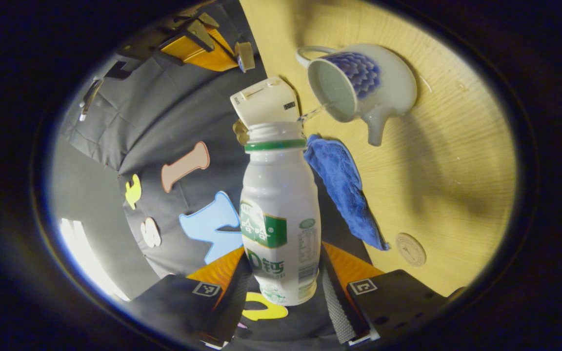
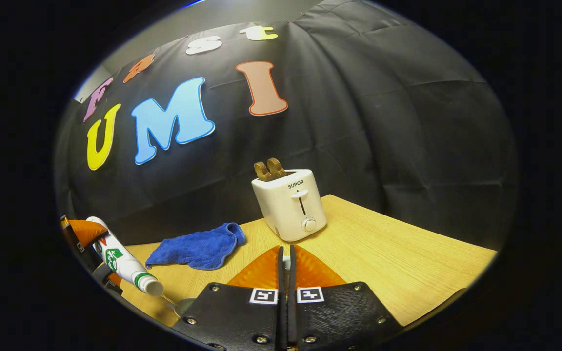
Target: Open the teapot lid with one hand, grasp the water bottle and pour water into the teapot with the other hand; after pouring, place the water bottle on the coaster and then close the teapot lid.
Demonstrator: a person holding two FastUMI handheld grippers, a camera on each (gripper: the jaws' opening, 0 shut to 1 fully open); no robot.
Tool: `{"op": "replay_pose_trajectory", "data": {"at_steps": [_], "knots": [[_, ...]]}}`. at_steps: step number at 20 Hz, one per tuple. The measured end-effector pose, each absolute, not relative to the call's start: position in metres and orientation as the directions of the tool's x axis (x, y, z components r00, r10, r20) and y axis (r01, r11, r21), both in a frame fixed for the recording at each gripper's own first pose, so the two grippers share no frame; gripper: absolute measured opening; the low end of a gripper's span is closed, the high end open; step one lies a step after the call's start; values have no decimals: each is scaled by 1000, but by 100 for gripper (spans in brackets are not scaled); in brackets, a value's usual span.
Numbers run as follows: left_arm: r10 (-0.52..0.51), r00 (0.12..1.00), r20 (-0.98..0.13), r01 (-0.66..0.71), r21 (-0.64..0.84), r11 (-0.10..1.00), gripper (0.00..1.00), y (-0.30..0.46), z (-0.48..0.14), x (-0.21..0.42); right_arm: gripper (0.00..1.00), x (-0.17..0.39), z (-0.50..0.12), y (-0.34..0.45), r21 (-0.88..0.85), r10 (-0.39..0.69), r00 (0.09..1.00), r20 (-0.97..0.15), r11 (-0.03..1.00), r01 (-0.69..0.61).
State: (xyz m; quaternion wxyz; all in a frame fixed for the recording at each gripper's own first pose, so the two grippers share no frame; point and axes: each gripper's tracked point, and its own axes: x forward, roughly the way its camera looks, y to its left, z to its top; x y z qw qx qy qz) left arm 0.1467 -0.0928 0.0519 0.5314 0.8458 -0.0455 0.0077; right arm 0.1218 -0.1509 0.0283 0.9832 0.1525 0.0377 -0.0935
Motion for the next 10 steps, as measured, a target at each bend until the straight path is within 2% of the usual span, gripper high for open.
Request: {"op": "replay_pose_trajectory", "data": {"at_steps": [8, 9, 10], "knots": [[-111, 992, 62, -108, 873, -476, 80, -101, 50, 141, 0, 122, 29, -151, 300, -171, 980, -101, 934, 193], [-115, 991, 61, -109, 875, -473, 86, -102, 50, 140, 0, 121, 28, -152, 301, -170, 980, -101, 934, 193], [-119, 991, 59, -108, 878, -467, 86, -102, 50, 139, 0, 121, 29, -152, 302, -171, 980, -102, 933, 194]]}}
